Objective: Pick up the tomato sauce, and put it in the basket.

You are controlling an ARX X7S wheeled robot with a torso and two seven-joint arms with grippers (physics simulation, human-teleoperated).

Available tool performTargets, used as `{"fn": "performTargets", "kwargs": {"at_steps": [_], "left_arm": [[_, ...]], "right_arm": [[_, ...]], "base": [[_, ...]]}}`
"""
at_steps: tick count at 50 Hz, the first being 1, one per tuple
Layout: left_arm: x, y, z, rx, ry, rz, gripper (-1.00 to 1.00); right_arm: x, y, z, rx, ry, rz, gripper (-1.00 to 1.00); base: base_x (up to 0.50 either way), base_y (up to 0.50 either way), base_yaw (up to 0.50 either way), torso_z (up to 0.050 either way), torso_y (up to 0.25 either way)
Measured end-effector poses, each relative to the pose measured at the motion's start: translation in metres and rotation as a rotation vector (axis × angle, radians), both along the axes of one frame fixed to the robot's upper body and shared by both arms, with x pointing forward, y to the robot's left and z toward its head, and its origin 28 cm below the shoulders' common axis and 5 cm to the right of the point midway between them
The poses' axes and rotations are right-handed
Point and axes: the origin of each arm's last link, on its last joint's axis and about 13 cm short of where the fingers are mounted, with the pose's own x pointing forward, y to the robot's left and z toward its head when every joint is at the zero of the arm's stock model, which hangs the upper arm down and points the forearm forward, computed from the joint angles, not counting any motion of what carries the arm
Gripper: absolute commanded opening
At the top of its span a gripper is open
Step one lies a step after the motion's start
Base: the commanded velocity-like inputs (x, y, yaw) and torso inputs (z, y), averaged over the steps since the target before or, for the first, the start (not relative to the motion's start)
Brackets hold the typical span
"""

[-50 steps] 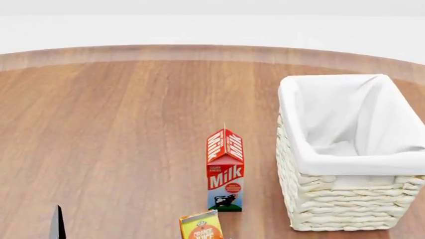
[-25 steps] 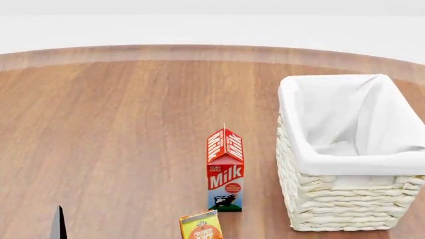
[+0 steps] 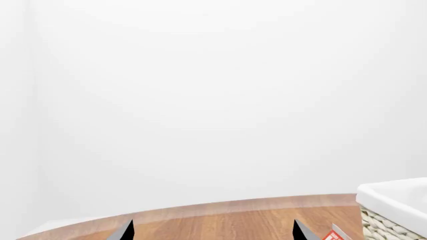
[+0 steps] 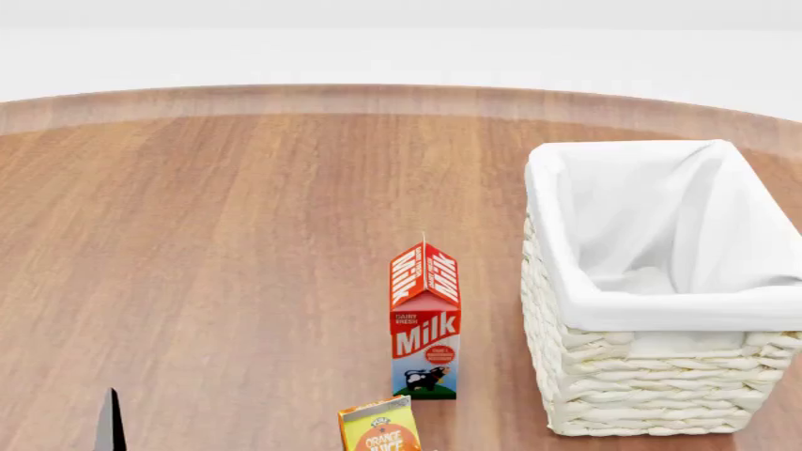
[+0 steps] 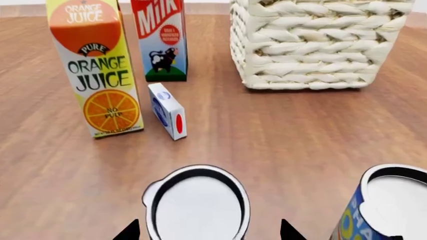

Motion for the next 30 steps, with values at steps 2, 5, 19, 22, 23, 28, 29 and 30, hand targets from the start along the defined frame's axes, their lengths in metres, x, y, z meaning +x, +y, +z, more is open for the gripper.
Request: {"fn": "performTargets", "kwargs": {"at_steps": [2, 5, 19, 22, 23, 28, 29, 30], "left_arm": [[0.000, 0.000, 0.000, 0.000, 0.000, 0.000, 1.00], [0.000, 0.000, 0.000, 0.000, 0.000, 0.000, 1.00], [0.000, -0.001, -0.001, -0.001, 0.005, -0.008, 1.00], [0.000, -0.001, -0.001, -0.002, 0.006, -0.009, 1.00], [0.000, -0.001, -0.001, -0.002, 0.007, -0.010, 1.00], [0.000, -0.001, -0.001, -0.004, 0.008, -0.012, 1.00], [0.000, -0.001, -0.001, -0.004, 0.009, -0.012, 1.00], [0.000, -0.001, -0.001, -0.004, 0.009, -0.012, 1.00]], "right_arm": [[0.000, 0.000, 0.000, 0.002, 0.002, -0.001, 1.00], [0.001, 0.000, 0.002, 0.004, 0.004, -0.002, -1.00], [0.000, 0.001, 0.002, 0.020, -0.018, 0.008, -1.00], [0.000, 0.001, 0.007, 0.022, -0.035, 0.012, -1.00], [0.000, 0.001, 0.009, 0.023, -0.044, 0.012, -1.00], [0.003, -0.001, 0.026, 0.027, -0.104, 0.012, -1.00], [0.003, -0.001, 0.031, 0.027, -0.117, 0.013, -1.00], [0.004, -0.002, 0.036, 0.027, -0.132, 0.014, -1.00]], "base": [[0.00, 0.00, 0.00, 0.000, 0.000], [0.00, 0.00, 0.00, 0.000, 0.000], [0.00, 0.00, 0.00, 0.000, 0.000], [0.00, 0.00, 0.00, 0.000, 0.000], [0.00, 0.00, 0.00, 0.000, 0.000], [0.00, 0.00, 0.00, 0.000, 0.000], [0.00, 0.00, 0.00, 0.000, 0.000], [0.00, 0.00, 0.00, 0.000, 0.000]]}}
